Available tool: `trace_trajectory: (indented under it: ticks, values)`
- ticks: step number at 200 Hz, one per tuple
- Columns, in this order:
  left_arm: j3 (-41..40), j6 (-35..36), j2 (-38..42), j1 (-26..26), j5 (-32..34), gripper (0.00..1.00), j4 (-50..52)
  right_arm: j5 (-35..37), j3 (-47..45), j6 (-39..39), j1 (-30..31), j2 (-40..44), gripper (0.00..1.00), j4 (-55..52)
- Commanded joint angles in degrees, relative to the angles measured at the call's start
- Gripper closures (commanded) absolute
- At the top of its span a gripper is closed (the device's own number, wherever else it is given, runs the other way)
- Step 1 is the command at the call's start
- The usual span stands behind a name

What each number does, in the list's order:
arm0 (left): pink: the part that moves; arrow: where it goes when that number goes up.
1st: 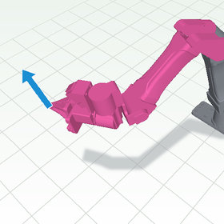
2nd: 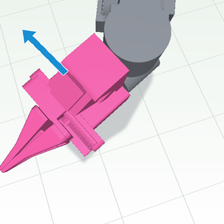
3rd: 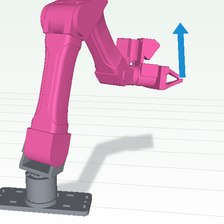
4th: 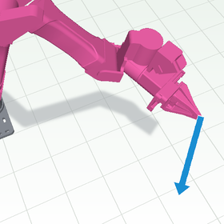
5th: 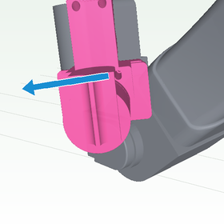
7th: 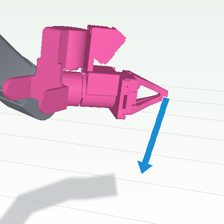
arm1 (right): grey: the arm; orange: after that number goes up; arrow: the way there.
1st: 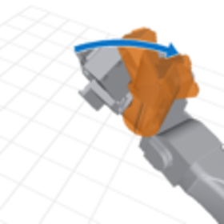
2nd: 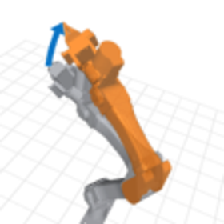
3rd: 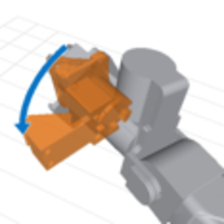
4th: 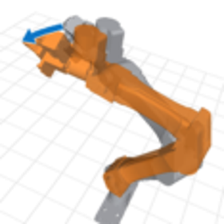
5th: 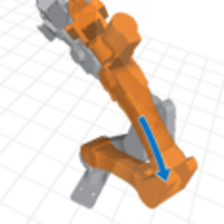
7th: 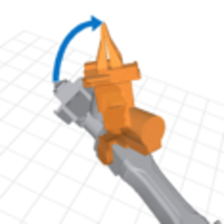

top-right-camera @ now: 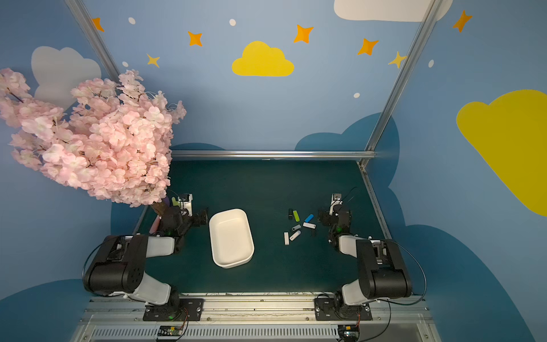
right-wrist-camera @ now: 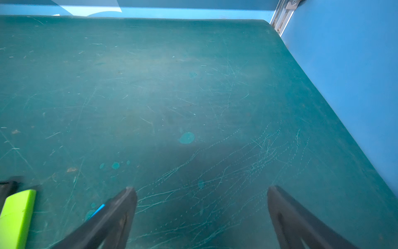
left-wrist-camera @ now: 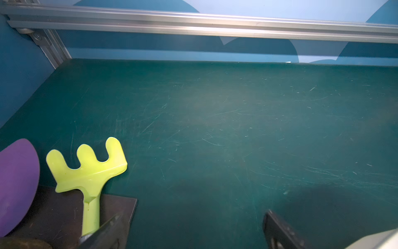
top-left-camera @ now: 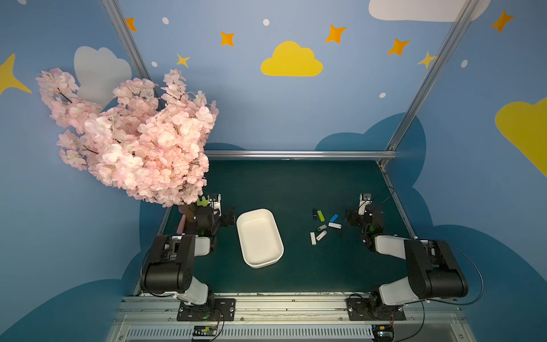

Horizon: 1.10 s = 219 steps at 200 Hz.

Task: Put the usb flash drive into the storage box
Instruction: Pick up the USB flash from the center of the board.

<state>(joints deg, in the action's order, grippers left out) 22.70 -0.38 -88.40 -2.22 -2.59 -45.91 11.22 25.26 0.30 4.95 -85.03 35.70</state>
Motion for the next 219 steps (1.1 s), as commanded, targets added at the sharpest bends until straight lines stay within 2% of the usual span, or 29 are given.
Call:
trace_trajectory:
  ticks: [1,128,143,156,172,179,191,203,210,219]
  values:
    - [0.34,0.38,0.19,0.08,-0.05,0.00,-0.41,-0.72,1.08,0.05,-0.28,0.67,0.02,-0.46]
    - [0.26,0.40,0.38,-0.04,-0.35,0.00,-0.41,-0.76,1.21,-0.03,-0.37,0.57,0.02,-0.46]
    - [0.78,0.62,1.77,1.40,4.13,0.00,0.19,-0.85,1.22,-0.03,-0.42,0.61,0.02,-0.59]
    - [2.26,1.19,6.67,3.22,8.85,0.00,7.25,-0.94,1.15,-0.03,-0.42,0.74,0.02,-0.48]
    - [2.80,1.82,12.87,4.80,10.28,0.00,13.52,2.57,1.02,-0.77,0.24,2.25,0.02,-1.12]
    - [2.94,0.20,16.15,5.80,11.75,0.00,16.30,1.19,1.06,0.61,0.50,3.71,0.02,-2.20]
    - [4.60,-6.80,21.26,6.68,14.60,0.00,23.82,1.11,2.35,0.15,1.17,6.74,0.02,-5.18]
    - [7.05,-11.78,25.58,6.83,15.13,0.00,32.00,0.88,5.94,-0.01,1.95,11.23,0.02,-14.81]
    - [7.98,-15.79,27.75,7.14,16.50,0.00,35.66,2.27,8.74,-3.43,2.00,13.76,0.02,-23.26]
    - [7.84,-20.52,30.25,7.53,16.90,0.00,37.37,4.83,11.46,-12.31,1.48,16.07,0.02,-30.59]
